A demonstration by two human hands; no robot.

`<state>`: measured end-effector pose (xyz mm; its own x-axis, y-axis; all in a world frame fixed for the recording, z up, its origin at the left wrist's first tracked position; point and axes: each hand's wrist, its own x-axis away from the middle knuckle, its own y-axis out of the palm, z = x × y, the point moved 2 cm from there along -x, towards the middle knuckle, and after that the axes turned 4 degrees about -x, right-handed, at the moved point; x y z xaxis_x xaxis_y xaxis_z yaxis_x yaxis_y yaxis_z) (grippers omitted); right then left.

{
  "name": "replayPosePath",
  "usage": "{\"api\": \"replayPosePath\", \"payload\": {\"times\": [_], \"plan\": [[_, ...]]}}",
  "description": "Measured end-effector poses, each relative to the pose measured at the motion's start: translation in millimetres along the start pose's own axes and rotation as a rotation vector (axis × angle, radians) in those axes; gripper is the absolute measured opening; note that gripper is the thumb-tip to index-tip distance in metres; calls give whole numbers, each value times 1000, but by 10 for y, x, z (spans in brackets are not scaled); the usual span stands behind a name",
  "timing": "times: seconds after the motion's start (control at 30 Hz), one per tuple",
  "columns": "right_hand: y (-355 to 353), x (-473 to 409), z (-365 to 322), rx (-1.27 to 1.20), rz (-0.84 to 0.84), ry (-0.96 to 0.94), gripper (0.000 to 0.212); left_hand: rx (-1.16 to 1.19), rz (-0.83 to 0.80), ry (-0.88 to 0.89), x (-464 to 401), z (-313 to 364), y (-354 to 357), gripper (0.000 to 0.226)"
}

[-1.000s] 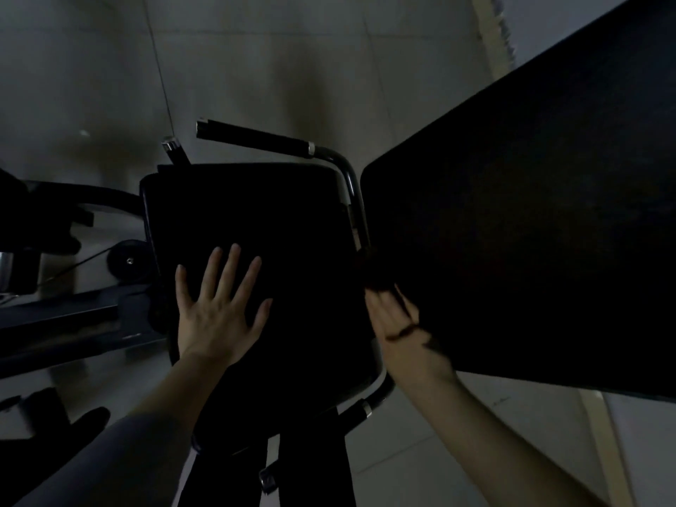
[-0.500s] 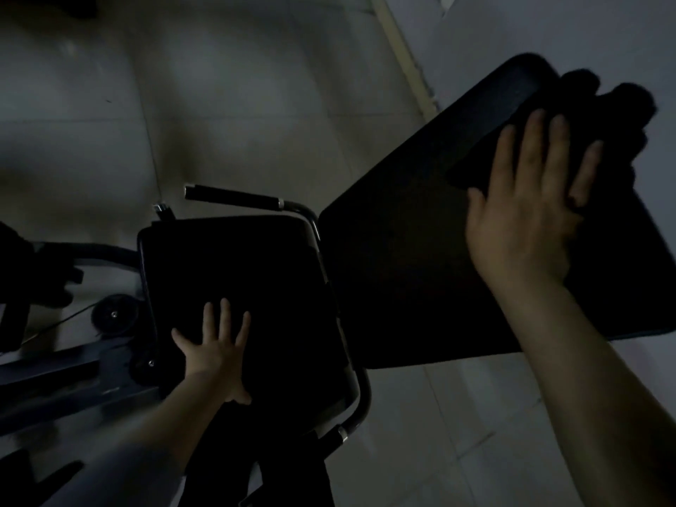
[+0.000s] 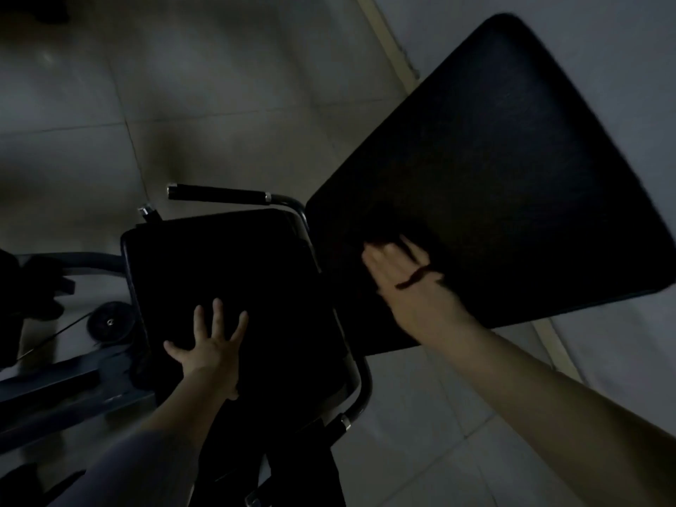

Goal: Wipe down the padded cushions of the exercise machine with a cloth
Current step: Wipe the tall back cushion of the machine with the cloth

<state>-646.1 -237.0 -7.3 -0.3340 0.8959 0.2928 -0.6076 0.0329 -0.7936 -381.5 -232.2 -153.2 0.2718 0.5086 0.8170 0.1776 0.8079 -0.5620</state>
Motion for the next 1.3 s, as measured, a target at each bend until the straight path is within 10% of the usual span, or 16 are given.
{"api": "replayPosePath", "payload": {"times": [0.17,0.33,0.63,0.87,1.3], "plan": [[-801,286,1067,-69,332,498,54,-26,3,15,47,3,-78,108],[-744,-155,1007,44,321,593,61,2,93,-7,106,69,-77,103],[129,-1708,132,-200,-137,373,46,50,98,-23,9,4,-20,102],[342,-923,-457,-257,-205,-129,50,87,116,-35,18,23,-39,102],[-758,-932,1285,-83,129,597,61,182,62,2,3,18,-80,112]]}}
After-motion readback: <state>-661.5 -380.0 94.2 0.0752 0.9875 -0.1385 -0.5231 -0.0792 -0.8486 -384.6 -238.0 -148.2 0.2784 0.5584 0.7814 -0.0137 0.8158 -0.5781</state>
